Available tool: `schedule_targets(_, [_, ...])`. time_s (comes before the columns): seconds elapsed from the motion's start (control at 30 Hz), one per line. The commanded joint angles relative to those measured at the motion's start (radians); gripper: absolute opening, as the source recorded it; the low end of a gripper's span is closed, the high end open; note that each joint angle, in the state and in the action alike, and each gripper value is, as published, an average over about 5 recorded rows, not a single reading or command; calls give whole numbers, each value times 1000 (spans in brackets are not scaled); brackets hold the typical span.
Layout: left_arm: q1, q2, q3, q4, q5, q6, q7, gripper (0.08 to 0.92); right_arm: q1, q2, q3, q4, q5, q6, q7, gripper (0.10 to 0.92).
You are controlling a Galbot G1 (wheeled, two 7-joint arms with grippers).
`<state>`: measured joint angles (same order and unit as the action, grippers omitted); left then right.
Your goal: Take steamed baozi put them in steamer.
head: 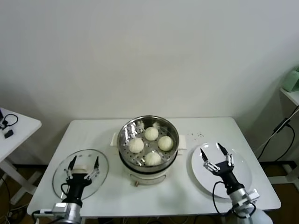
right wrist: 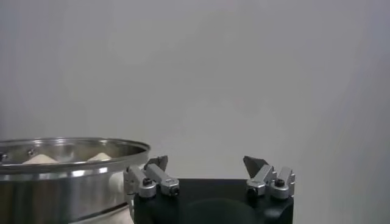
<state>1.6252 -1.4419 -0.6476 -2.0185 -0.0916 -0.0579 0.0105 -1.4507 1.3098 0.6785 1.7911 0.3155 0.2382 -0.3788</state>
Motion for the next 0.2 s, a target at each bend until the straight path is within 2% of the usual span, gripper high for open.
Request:
schedule_targets(0.03, [4,3,-11,2,-29,-10,24,823,-96,67,30,26,26,36,12,823])
schedule_targets(0.2, [3,3,-17,-3,-52,-13,35,823,-93,66,30,30,29,32,12,823])
